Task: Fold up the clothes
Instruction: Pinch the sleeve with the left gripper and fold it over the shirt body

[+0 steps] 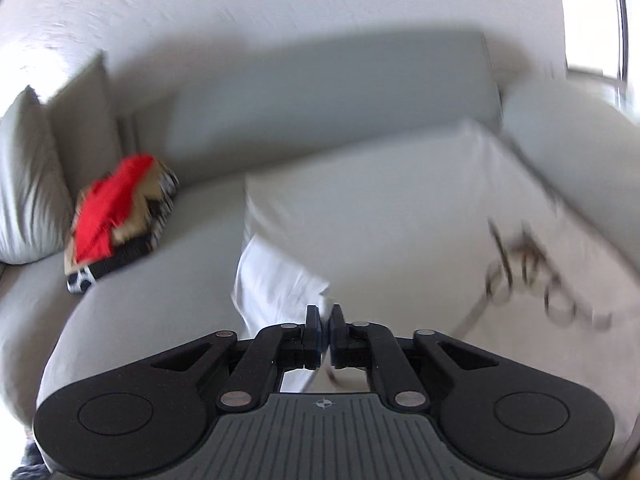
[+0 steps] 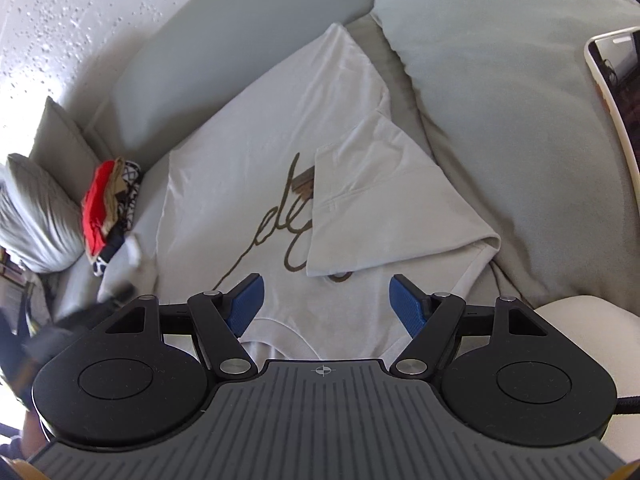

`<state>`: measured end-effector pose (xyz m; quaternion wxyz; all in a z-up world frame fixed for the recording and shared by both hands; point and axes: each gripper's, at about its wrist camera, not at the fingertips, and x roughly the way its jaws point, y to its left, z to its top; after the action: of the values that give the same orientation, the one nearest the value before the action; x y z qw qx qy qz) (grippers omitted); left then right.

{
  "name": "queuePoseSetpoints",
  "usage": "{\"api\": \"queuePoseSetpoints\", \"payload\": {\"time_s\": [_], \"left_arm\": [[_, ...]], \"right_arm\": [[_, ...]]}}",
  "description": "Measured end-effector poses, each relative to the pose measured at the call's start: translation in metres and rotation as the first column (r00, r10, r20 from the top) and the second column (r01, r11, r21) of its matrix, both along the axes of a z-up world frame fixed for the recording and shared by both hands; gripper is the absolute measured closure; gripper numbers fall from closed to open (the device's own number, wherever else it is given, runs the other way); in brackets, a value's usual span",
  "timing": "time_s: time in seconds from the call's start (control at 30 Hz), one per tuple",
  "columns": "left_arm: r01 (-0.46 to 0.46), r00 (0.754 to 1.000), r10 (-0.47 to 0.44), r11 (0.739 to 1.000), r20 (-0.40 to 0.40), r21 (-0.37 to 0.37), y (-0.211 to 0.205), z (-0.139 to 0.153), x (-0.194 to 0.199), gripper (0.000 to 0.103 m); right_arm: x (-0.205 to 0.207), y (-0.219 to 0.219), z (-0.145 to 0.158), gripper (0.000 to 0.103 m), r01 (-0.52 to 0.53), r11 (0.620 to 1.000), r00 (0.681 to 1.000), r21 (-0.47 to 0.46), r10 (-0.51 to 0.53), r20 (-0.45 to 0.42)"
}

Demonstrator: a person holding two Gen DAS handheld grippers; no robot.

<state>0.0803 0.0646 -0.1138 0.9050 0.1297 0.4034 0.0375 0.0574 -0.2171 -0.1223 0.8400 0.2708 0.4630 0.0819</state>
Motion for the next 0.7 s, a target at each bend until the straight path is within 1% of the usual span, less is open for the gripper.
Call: {"api": "queuePoseSetpoints", "payload": {"time_s": [0.03,0.07,0.1,0.17,0.23,0.3,0.33,0.37,0.4,0.43,0.5,0.53,0.6,0.7], "left_arm": [[0.012,0.999,-0.012,1.000,-0.050,0.003,-0.005,-0.008,-0.001,0.086],[0.022,0.997,-0.023,1.000,-0.071,-0.009,-0.007,-0.011,-0.006,0.083],[0.031,0.996,-0.033,0.999,-0.082,-0.025,-0.010,-0.011,-0.013,0.075],[0.025,0.997,-0.031,0.997,-0.074,-0.079,-0.008,-0.004,-0.028,0.067],[-0.010,0.998,0.002,0.989,-0.057,-0.146,0.001,0.007,-0.044,0.066],[-0.091,0.995,0.080,0.971,-0.056,-0.220,0.021,0.015,-0.052,0.061],[-0.146,0.989,0.135,0.955,-0.058,-0.259,0.035,0.017,-0.054,0.060],[-0.204,0.979,0.194,0.932,-0.064,-0.298,0.051,0.018,-0.055,0.060],[-0.260,0.965,0.250,0.904,-0.073,-0.339,0.065,0.018,-0.055,0.060],[-0.312,0.949,0.303,0.874,-0.083,-0.372,0.077,0.018,-0.055,0.059],[-0.407,0.911,0.395,0.818,-0.118,-0.407,0.102,0.012,-0.053,0.058],[-0.439,0.896,0.424,0.793,-0.135,-0.422,0.112,0.008,-0.052,0.058],[-0.477,0.876,0.450,0.752,-0.175,-0.454,0.130,-0.001,-0.047,0.058],[-0.515,0.856,0.442,0.695,-0.267,-0.501,0.148,-0.022,-0.031,0.059]], "right_arm": [[0.000,-0.002,0.000,0.028,0.002,1.000,1.000,0.011,-0.002,-0.001],[-0.001,-0.004,0.000,0.028,0.003,1.000,1.000,0.020,-0.003,0.000],[-0.002,-0.005,0.001,0.028,0.006,1.000,1.000,0.024,-0.006,0.003],[-0.003,-0.007,0.002,0.028,0.011,1.000,1.000,0.026,-0.011,0.008],[-0.004,-0.009,0.002,0.028,0.016,0.999,1.000,0.045,-0.016,0.008],[-0.006,-0.009,0.001,0.028,0.017,0.998,1.000,0.056,-0.017,0.007],[-0.006,-0.008,0.000,0.028,0.016,0.998,1.000,0.059,-0.017,0.006],[-0.007,-0.008,-0.001,0.028,0.016,0.998,1.000,0.062,-0.016,0.004],[-0.008,-0.007,-0.001,0.028,0.015,0.998,1.000,0.065,-0.015,0.003],[-0.008,-0.006,-0.001,0.028,0.013,0.997,1.000,0.070,-0.013,0.002],[-0.010,-0.004,-0.001,0.028,0.007,0.997,1.000,0.072,-0.007,0.000],[-0.011,-0.003,0.000,0.028,0.005,0.998,1.000,0.070,-0.005,-0.002],[-0.013,-0.003,0.004,0.028,0.005,0.998,1.000,0.068,-0.005,-0.005],[-0.018,-0.003,0.012,0.028,0.003,0.997,1.000,0.083,-0.003,0.002]]}}
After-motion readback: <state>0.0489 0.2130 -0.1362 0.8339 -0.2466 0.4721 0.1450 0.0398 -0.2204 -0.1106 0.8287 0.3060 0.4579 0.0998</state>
